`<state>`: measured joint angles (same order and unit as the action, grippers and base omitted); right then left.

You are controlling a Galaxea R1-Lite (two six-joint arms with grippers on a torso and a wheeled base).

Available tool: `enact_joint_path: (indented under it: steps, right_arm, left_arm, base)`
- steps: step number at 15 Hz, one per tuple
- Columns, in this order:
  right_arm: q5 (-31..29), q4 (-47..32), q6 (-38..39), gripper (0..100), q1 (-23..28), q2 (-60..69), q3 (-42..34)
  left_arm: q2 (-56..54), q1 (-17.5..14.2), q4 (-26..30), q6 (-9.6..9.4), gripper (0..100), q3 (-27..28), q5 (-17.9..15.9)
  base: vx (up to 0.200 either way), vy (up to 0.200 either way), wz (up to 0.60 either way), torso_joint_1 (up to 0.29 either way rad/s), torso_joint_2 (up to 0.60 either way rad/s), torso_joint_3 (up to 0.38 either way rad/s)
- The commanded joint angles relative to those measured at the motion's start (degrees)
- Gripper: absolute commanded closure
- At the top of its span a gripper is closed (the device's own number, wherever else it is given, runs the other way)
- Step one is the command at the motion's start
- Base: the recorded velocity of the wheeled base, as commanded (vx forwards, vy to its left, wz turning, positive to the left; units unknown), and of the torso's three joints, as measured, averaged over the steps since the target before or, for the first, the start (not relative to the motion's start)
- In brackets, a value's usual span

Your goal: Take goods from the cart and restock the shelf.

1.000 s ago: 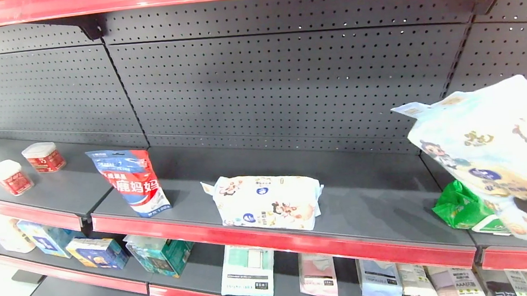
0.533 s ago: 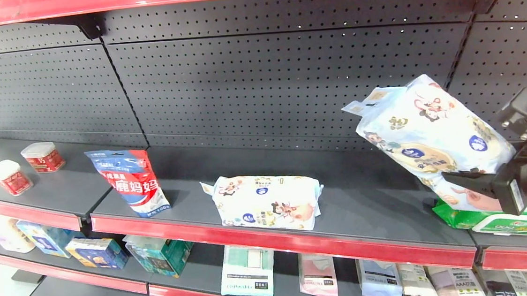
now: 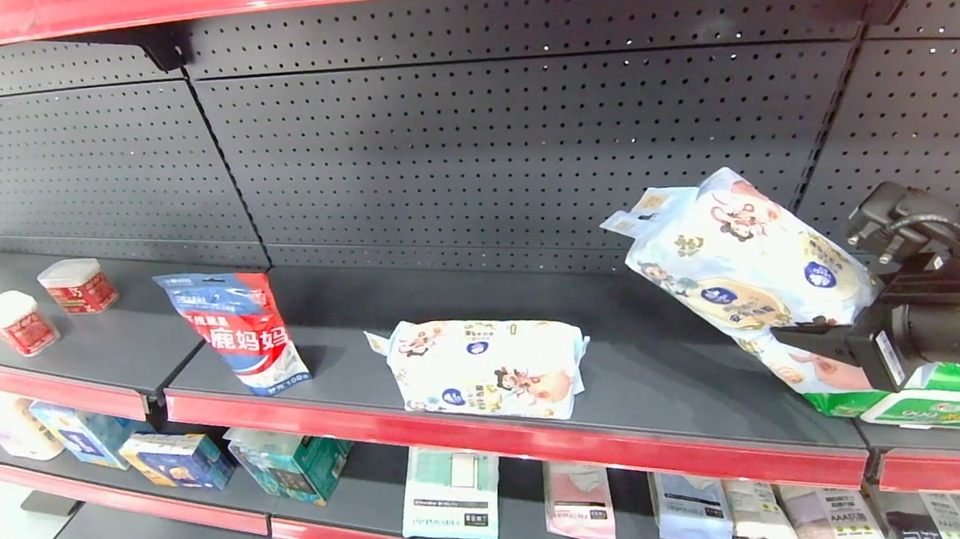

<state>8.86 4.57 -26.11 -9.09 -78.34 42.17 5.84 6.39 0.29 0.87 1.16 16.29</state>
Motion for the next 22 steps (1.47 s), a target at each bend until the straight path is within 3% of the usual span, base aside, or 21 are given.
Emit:
enact_joint_path:
  steps: [1, 3, 5, 6, 7, 8, 9, 10, 12, 15, 22]
  right_arm:
    - [0.0, 0.0, 0.0, 100, -0.3, -0.5, -0.1]
    - [-0.1, 0.0, 0.1, 100, -0.6, -0.6, -0.1]
    - [-0.2, 0.0, 0.0, 100, -0.6, -0.6, -0.2]
    - [-0.2, 0.0, -0.1, 100, -0.6, -0.6, -0.2]
    - [-0.2, 0.0, -0.1, 100, -0.6, -0.6, -0.5]
    - [-0.2, 0.0, 0.0, 100, -0.6, -0.5, -0.9]
    - [-0.2, 0.0, 0.0, 100, -0.6, -0.5, -0.9]
    - [-0.2, 0.0, -0.1, 100, -0.6, -0.5, -0.9]
    - [-0.2, 0.0, -0.1, 100, -0.6, -0.3, -0.9]
    - [-0.2, 0.0, -0.2, 100, -0.3, -0.1, -0.9]
    - [-0.3, 0.0, -0.1, 100, 0.0, -0.2, -2.3]
  left_arm:
    - [1.5, -3.3, -0.1, 0.01, 0, -0.1, 0.1]
    - [0.0, -4.2, -0.1, 0.1, 0, -0.2, 0.1]
    - [-2.6, -8.6, -0.4, 0.1, 0, -0.2, 0.9]
    - [-2.9, -7.8, -1.1, 0.36, 0, -0.4, 2.9]
    - [-5.1, -6.8, -1.2, 0.19, 0, -0.4, 2.3]
    - [-5.4, -6.6, -1.4, 0.36, 0, -0.5, -3.8]
    - [-5.4, -6.6, -1.4, 0.98, 0, -0.5, -7.3]
    - [-5.5, -6.7, -1.3, 2.03, 0, -0.5, -9.3]
    - [-5.5, -6.7, -1.3, 1.86, 0, -0.5, -12.2]
    - [-5.2, -6.7, -0.1, -1.3, 0, -1.2, -13.9]
    - [-5.4, -6.7, -0.1, -1.13, 0, -1.2, -13.8]
  base:
    - [0.0, 0.0, 0.0, 0.0, 0.0, 0.0]
    - [0.0, 0.0, 0.0, 0.0, 0.0, 0.0]
    - [0.0, 0.0, 0.0, 0.0, 0.0, 0.0]
    - [0.0, 0.0, 0.0, 0.0, 0.0, 0.0]
    - [0.0, 0.0, 0.0, 0.0, 0.0, 0.0]
    - [0.0, 0.0, 0.0, 0.0, 0.0, 0.0]
    - [0.0, 0.0, 0.0, 0.0, 0.0, 0.0]
    - [0.0, 0.0, 0.0, 0.0, 0.0, 0.0]
    - [0.0, 0.0, 0.0, 0.0, 0.0, 0.0]
    - [0.0, 0.0, 0.0, 0.0, 0.0, 0.0]
    - [0.0, 0.0, 0.0, 0.0, 0.0, 0.0]
